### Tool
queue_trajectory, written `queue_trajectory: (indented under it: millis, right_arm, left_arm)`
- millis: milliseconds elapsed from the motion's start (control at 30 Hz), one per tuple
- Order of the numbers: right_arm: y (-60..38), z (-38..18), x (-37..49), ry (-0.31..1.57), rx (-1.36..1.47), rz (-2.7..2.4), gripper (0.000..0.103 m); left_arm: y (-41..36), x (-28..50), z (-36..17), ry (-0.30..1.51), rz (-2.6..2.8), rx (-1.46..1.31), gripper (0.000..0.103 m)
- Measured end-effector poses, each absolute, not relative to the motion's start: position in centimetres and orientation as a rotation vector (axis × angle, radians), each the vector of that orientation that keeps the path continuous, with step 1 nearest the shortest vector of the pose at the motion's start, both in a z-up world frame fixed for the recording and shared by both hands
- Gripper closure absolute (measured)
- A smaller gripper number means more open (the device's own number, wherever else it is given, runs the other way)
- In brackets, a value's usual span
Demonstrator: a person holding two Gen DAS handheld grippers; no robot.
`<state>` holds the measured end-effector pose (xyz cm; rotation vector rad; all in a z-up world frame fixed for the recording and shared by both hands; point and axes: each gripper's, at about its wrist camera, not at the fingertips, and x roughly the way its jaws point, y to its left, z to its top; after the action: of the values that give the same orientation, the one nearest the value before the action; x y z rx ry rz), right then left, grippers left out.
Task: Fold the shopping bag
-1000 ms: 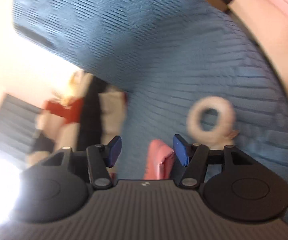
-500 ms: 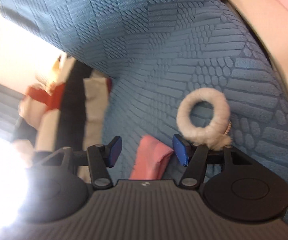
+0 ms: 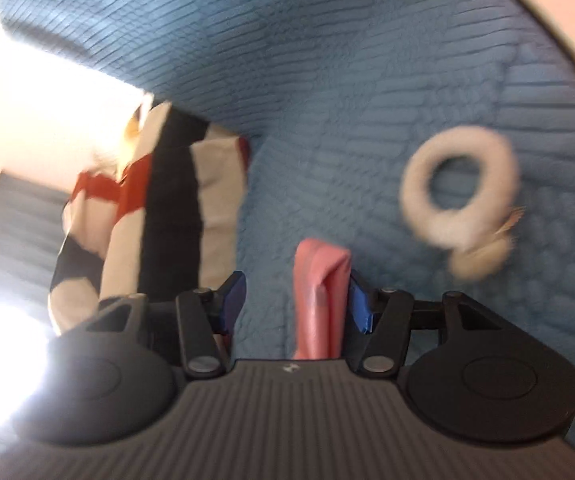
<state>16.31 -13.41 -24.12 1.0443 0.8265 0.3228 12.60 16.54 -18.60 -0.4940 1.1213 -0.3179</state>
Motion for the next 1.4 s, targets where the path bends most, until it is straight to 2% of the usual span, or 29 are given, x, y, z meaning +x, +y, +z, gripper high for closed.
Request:
queue_trajectory:
  millis: [33, 100, 133, 167, 533, 600, 667, 733, 967, 1267, 1400]
  right_arm:
    - [-13.0, -24.0, 16.4, 0.834, 1.015, 0.324, 0.048]
    - [-12.2, -23.8, 16.5, 0.854, 0.951, 0.285, 0.065]
    - [-12.1, -23.9, 16.5, 0.862, 0.931, 0.255, 0.081]
    - [-12.1, -23.9, 16.4, 0.863, 0.921, 0.231, 0.082]
    - [-10.5, -19.8, 15.6, 0.797, 0.67, 0.192, 0.085]
    - [-10.6, -18.7, 15.3, 0.79, 0.629, 0.166, 0.085]
    - [-10.8, -17.5, 15.1, 0.78, 0.591, 0.135, 0.085]
    - [-11.0, -16.4, 15.0, 0.768, 0.559, 0.112, 0.086]
    - [-10.8, -13.0, 15.2, 0.753, 0.452, 0.039, 0.086]
    - [-9.9, -11.2, 15.4, 0.832, 0.478, 0.033, 0.086]
    - [-9.3, -10.5, 14.7, 0.847, 0.488, 0.069, 0.086]
  left_arm:
    - [16.6, 12.7, -18.6, 1.122, -0.318, -0.497, 0.092]
    - [16.6, 12.6, -18.6, 1.122, -0.318, -0.499, 0.092]
    - [16.6, 12.6, -18.6, 1.121, -0.319, -0.497, 0.092]
    - [16.6, 12.6, -18.5, 1.12, -0.32, -0.496, 0.092]
    - [17.0, 12.2, -17.8, 1.027, -0.366, -0.557, 0.091]
    - [16.7, 12.2, -17.6, 1.021, -0.404, -0.562, 0.084]
    - [16.0, 12.2, -17.3, 1.006, -0.436, -0.536, 0.069]
    - [15.1, 12.0, -16.8, 0.978, -0.458, -0.481, 0.062]
    - [14.6, 11.5, -15.4, 0.888, -0.527, -0.475, 0.054]
    - [13.3, 9.9, -13.6, 0.807, -0.59, -0.38, 0.052]
    - [13.4, 9.9, -13.4, 0.802, -0.59, -0.375, 0.044]
